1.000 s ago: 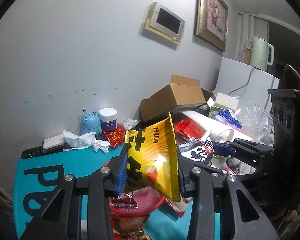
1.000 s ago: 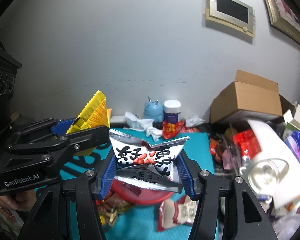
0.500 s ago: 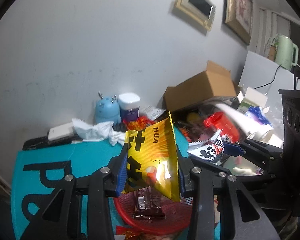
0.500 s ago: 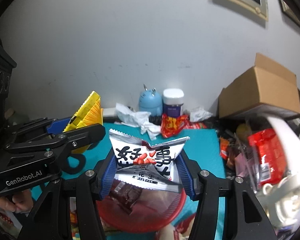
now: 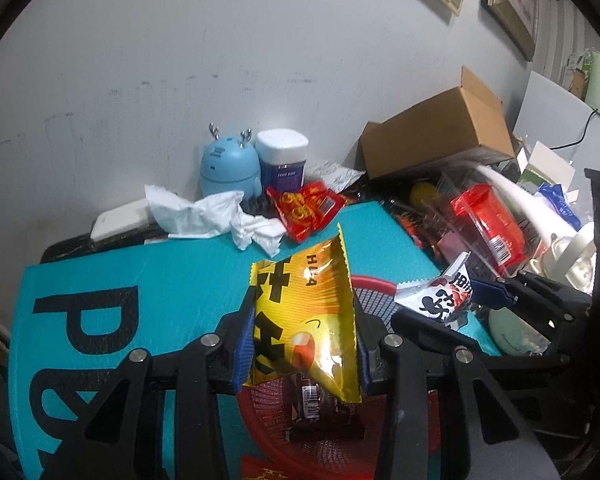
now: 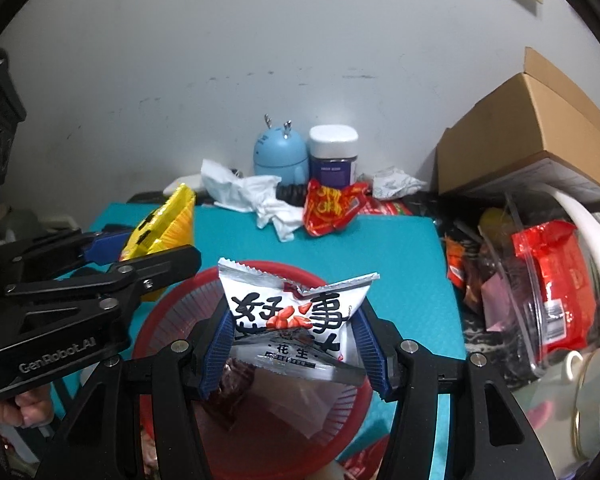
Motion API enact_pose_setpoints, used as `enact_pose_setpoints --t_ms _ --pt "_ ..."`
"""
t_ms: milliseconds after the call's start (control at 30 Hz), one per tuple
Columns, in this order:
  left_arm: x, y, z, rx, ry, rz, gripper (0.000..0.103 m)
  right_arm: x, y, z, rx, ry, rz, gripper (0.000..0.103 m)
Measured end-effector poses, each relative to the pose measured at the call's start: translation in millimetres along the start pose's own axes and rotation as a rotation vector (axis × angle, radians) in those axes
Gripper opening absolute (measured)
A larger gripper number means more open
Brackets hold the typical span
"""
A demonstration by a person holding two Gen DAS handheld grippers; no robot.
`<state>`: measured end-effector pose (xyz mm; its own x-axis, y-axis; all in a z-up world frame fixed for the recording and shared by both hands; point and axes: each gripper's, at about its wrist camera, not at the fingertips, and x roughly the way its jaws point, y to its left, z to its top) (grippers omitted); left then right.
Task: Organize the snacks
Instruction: 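Lift the yellow chip bag and white packet and carry them over the red basket, then open both tools to drop the chip bag and white packet into the basket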
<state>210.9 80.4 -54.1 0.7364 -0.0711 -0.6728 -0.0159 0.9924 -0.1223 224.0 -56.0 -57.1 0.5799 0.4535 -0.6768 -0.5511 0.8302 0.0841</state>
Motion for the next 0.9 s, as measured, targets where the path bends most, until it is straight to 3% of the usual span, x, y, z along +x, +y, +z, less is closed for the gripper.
enact_pose_setpoints --t_ms 433,900 --pt "36 4 -11 -0.011 0.116 0.002 0.039 27 0 -8 -0.04 0.105 -0.026 0.057" --pt "41 -1 -13 0.012 0.134 0.017 0.039 30 4 -10 -0.072 0.125 -0.038 0.061"
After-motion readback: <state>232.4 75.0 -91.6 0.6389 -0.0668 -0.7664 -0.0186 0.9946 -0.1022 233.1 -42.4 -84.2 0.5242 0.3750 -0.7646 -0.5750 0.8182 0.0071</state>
